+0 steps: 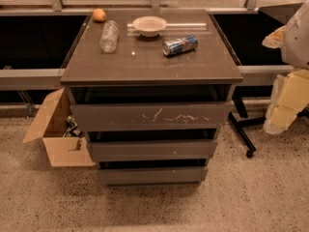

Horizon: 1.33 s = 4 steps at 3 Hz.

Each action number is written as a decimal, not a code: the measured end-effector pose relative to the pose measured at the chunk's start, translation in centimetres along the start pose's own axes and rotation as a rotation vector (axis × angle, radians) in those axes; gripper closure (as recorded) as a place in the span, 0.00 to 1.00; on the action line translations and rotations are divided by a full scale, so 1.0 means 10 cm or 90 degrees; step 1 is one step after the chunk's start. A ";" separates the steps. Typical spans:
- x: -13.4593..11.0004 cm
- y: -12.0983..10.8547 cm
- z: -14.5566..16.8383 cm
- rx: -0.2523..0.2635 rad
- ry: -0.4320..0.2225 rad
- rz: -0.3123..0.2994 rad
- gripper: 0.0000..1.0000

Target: Open top drawer

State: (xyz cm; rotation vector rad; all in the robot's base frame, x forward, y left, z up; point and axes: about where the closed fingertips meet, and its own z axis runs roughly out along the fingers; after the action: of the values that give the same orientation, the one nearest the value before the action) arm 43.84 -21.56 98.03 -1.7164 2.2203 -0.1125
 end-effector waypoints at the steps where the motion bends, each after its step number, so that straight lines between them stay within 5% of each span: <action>1: 0.00 0.00 0.00 0.000 0.000 0.000 0.00; 2: -0.17 -0.15 0.27 -0.014 -0.029 -0.018 0.00; 4: -0.75 -0.34 1.29 -0.093 -0.101 -0.073 0.00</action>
Offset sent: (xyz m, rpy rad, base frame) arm 0.0657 0.0381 -0.0500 0.0977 0.0289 0.1120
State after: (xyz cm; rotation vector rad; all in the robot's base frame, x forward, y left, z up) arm 52.56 -13.50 88.34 -1.8586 2.0611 0.1570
